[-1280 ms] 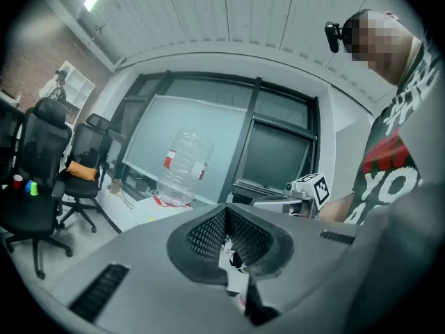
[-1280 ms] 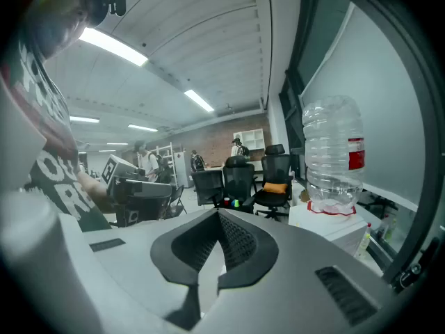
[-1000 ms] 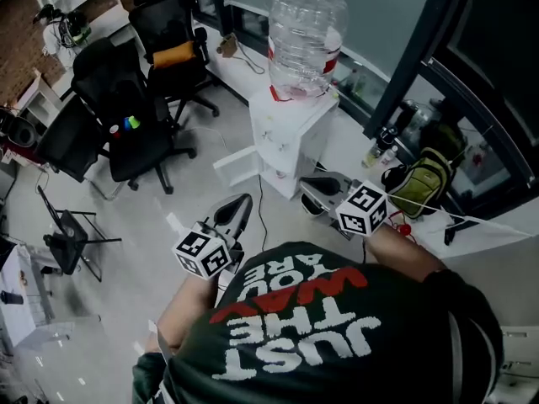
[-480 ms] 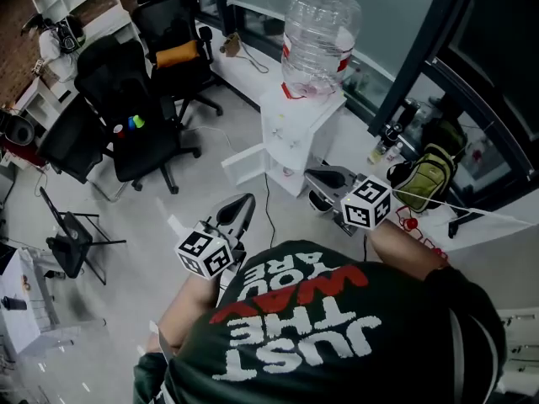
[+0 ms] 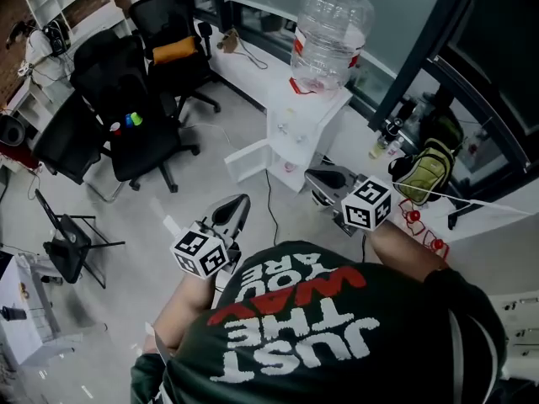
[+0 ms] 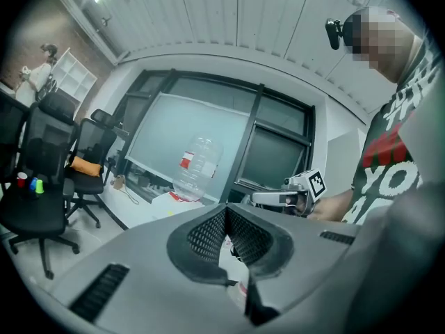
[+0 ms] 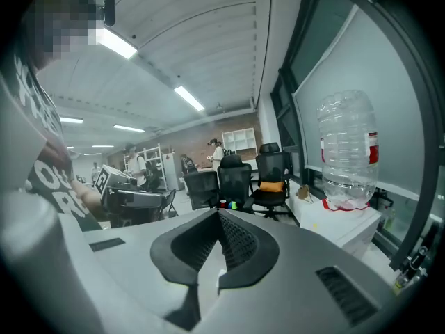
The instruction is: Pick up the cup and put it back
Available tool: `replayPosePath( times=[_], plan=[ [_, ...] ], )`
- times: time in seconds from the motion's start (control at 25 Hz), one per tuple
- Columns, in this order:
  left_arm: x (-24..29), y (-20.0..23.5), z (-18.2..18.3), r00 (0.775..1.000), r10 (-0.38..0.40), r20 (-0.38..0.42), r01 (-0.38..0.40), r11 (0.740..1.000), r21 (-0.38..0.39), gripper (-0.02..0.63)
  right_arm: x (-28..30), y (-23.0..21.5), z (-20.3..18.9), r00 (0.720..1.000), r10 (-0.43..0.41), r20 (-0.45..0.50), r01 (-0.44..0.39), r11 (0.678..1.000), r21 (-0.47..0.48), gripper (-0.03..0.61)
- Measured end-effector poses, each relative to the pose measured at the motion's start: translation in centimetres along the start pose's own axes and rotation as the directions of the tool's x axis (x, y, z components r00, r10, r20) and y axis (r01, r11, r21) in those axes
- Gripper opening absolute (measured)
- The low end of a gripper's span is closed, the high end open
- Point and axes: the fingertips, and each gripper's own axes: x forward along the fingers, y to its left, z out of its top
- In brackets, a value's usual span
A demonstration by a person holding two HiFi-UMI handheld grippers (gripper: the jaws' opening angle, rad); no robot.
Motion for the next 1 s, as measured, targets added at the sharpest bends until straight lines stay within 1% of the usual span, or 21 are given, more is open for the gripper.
replayPosePath(
  times=[0.08, 0.16, 0.36, 0.52, 0.72, 0.84, 1.0],
  plan=[
    [1.0, 0.4, -0.2, 1.0, 0.004, -0.004, -0.004, 1.0, -0.008, -0.002, 0.2, -0.9, -0.4, 1.0, 0.007, -0.01, -0.007, 1.0, -0.004, 0.032],
    [2.6, 0.8, -0.4, 1.0, 0.009, -0.009, -0.009, 1.0, -0.006, -0.002, 0.4, -2.7, -0.7, 1.0, 0.012, -0.012, -0.012, 1.0, -0.001, 0.033],
    [8.2, 3.1, -1.0, 0.998, 0.059, -0.036, -0.059, 0.998, -0.004, -0.002, 1.8, -9.3, -0.9, 0.998, 0.054, 0.011, -0.054, 0.998, 0.024, 0.034],
    [15.3, 5.5, -1.2, 0.993, 0.111, -0.05, -0.111, 0.994, 0.007, -0.002, 3.7, -16.1, -0.7, 0.992, 0.125, 0.019, -0.125, 0.992, 0.011, 0.034],
    [25.3, 8.7, -2.1, 0.983, 0.165, -0.08, -0.17, 0.983, -0.063, -0.002, 6.0, -24.0, 0.2, 0.972, 0.236, -0.015, -0.236, 0.971, -0.039, 0.034],
    [29.5, 10.7, -2.6, 0.976, 0.184, -0.115, -0.193, 0.979, -0.072, -0.002, 7.8, -26.5, 0.3, 0.955, 0.295, -0.026, -0.296, 0.954, -0.05, 0.034],
    [31.1, 13.3, -3.7, 0.966, 0.188, -0.177, -0.204, 0.976, -0.078, -0.002, 10.7, -27.2, -0.3, 0.943, 0.332, -0.007, -0.333, 0.943, -0.022, 0.034]
  ],
)
